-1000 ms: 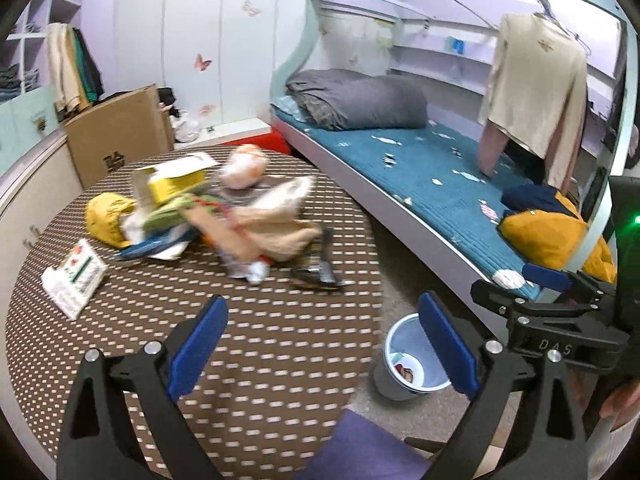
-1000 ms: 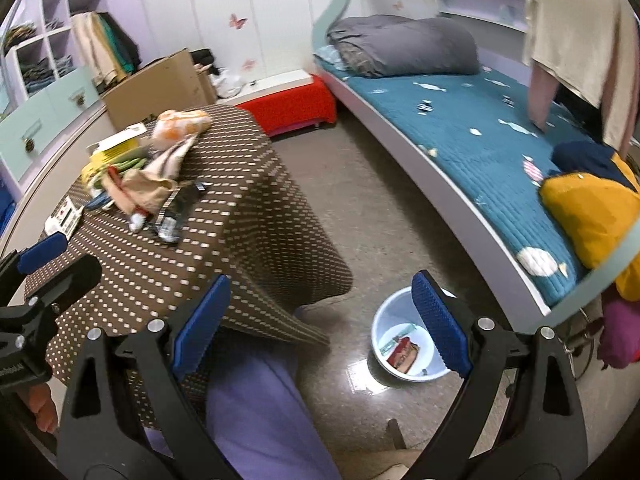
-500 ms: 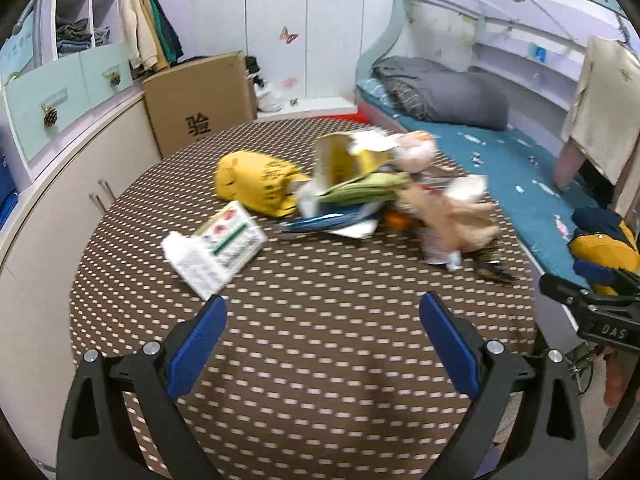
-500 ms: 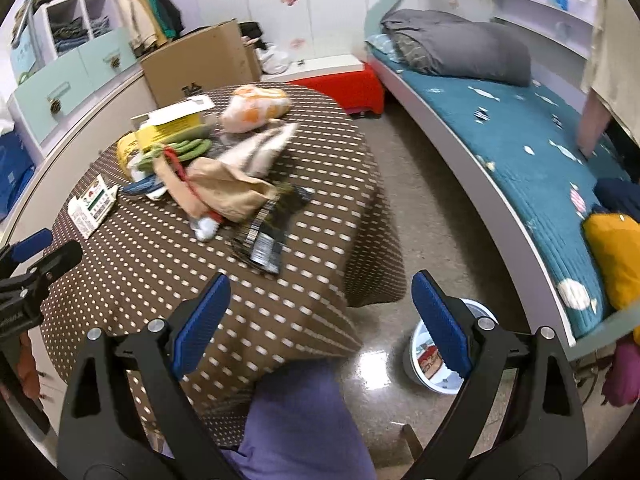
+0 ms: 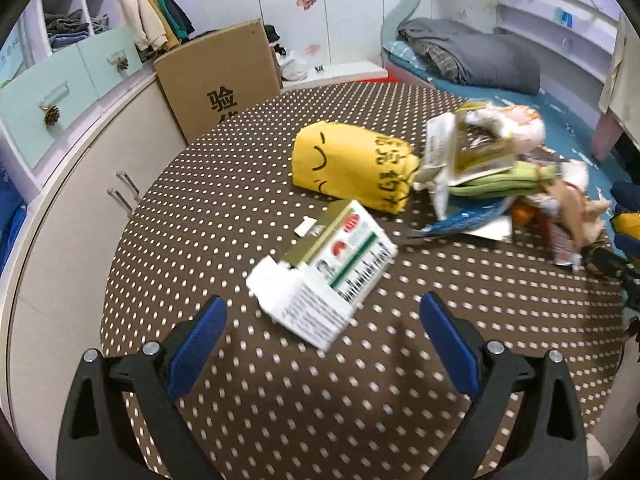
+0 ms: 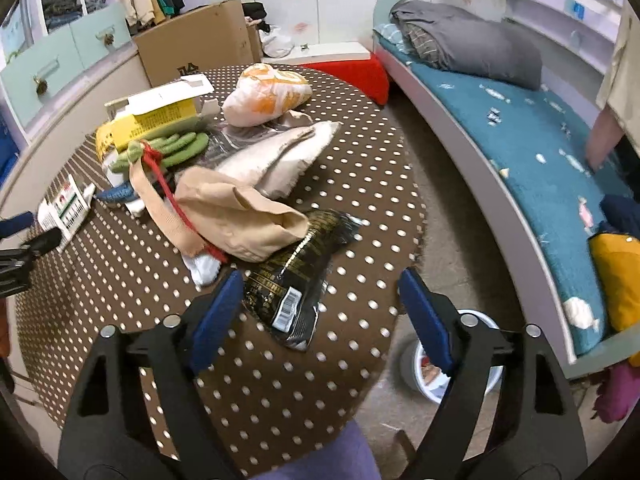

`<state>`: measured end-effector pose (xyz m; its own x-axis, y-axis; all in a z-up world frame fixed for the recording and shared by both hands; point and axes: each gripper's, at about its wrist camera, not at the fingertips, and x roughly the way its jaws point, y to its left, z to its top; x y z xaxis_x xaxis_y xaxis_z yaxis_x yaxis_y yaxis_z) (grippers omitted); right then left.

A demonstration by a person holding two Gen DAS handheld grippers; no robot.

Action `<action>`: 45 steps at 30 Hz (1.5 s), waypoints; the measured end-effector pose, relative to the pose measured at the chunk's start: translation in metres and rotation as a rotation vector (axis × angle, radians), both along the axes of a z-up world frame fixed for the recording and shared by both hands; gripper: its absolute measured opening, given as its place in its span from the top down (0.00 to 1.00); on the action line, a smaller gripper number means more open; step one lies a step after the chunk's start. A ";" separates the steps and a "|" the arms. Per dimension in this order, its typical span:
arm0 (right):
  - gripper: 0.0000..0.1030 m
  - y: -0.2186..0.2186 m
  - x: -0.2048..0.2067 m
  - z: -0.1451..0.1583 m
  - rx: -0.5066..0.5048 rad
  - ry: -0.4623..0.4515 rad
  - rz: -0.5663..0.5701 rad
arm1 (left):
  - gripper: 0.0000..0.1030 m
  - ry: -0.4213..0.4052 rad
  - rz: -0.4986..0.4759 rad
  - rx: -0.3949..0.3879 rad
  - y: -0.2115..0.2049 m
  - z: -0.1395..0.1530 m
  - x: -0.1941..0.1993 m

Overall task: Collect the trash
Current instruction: 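Grasp the white medicine box with the left tool while the right grasps the black wrapper, then carry the white box and black wrapper with both tools over the bucket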

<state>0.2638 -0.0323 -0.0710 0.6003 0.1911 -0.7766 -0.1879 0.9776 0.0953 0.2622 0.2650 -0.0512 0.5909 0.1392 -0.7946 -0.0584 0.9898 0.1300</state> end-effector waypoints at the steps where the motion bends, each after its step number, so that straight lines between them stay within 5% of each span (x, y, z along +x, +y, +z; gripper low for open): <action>1: 0.31 0.000 0.002 0.000 0.010 0.003 0.005 | 0.08 0.008 -0.009 0.000 0.001 -0.003 0.005; 5: 0.66 0.000 0.008 0.000 0.050 0.024 0.022 | 0.08 0.046 -0.016 0.005 0.007 -0.017 0.026; 10: 0.81 -0.002 0.005 0.000 0.054 0.032 0.047 | 0.11 0.036 0.019 -0.112 0.021 -0.025 0.032; 12: 0.82 -0.003 0.004 0.000 0.065 0.042 0.052 | 0.36 0.007 0.048 -0.099 0.024 -0.021 0.026; 15: 0.84 -0.003 0.001 -0.001 0.047 0.033 0.050 | 0.41 0.005 0.056 -0.139 0.023 -0.020 0.016; 32: 0.85 -0.033 -0.026 0.020 0.090 -0.008 0.027 | 0.44 -0.104 0.031 -0.170 -0.037 0.010 -0.029; 45: 0.84 -0.093 -0.042 0.043 0.134 -0.061 -0.073 | 0.45 -0.181 -0.119 -0.183 -0.126 0.042 -0.033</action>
<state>0.2216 -0.1252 -0.0280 0.6619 0.2446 -0.7086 -0.1261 0.9681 0.2164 0.2294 0.1392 -0.0097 0.7289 -0.0759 -0.6804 0.0535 0.9971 -0.0539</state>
